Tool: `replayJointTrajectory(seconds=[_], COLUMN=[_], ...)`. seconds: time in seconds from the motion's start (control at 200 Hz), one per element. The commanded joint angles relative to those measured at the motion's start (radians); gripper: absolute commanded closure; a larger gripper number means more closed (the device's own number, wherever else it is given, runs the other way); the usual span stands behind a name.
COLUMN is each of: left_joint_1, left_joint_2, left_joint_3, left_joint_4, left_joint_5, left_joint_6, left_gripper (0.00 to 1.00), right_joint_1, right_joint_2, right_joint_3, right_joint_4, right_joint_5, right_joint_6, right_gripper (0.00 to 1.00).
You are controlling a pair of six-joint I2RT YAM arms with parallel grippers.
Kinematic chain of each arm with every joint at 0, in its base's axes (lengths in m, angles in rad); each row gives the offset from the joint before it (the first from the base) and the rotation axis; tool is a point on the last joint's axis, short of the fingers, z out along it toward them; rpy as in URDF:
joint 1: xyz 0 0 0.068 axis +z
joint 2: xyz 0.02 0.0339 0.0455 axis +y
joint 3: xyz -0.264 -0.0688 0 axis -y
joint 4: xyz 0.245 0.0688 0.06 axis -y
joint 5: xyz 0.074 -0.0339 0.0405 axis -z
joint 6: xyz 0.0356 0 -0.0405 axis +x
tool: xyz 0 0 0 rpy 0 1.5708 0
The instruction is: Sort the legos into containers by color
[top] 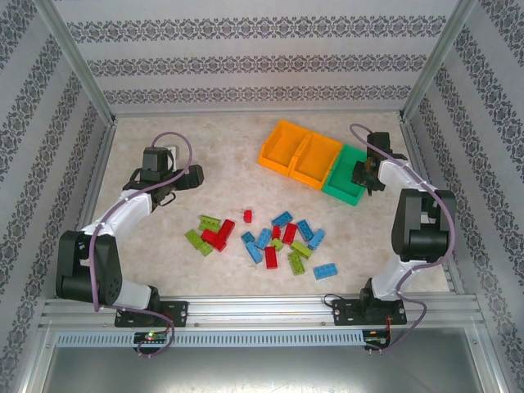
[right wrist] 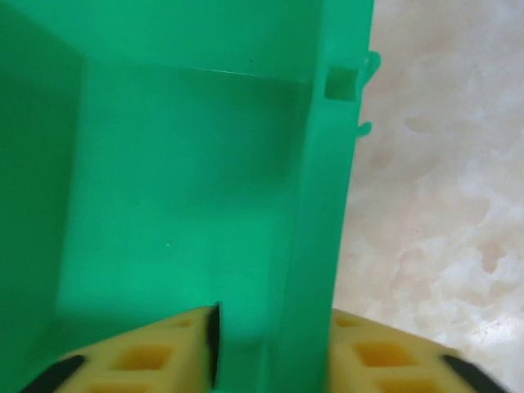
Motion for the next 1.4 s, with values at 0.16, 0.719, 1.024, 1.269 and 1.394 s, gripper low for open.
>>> replayJointTrajectory(seconds=[0.16, 0.719, 1.024, 1.269, 1.394], left_joint_1=[-0.005, -0.007, -0.007, -0.008, -0.011], left_joint_2=[-0.036, -0.099, -0.127, -0.122, -0.12], left_joint_3=[-0.027, -0.098, -0.128, -0.123, -0.121], left_joint_4=[-0.051, -0.025, -0.008, 0.004, 0.009], left_joint_5=[-0.02, 0.049, 0.073, 0.083, 0.1], left_joint_6=[-0.009, 0.011, 0.025, 0.029, 0.023], left_gripper=[0.0, 0.0, 0.0, 0.0, 0.0], right_joint_1=[0.114, 0.221, 0.226, 0.359, 0.442], right_joint_2=[0.034, 0.053, -0.087, -0.252, -0.241], right_joint_3=[0.059, 0.088, 0.0, -0.149, -0.178], right_joint_4=[-0.001, 0.035, 0.075, 0.01, -0.074], right_joint_5=[0.014, -0.011, -0.064, -0.189, -0.225], right_joint_6=[-0.081, -0.249, -0.241, -0.285, -0.302], right_gripper=[0.85, 0.82, 0.34, 0.32, 0.32])
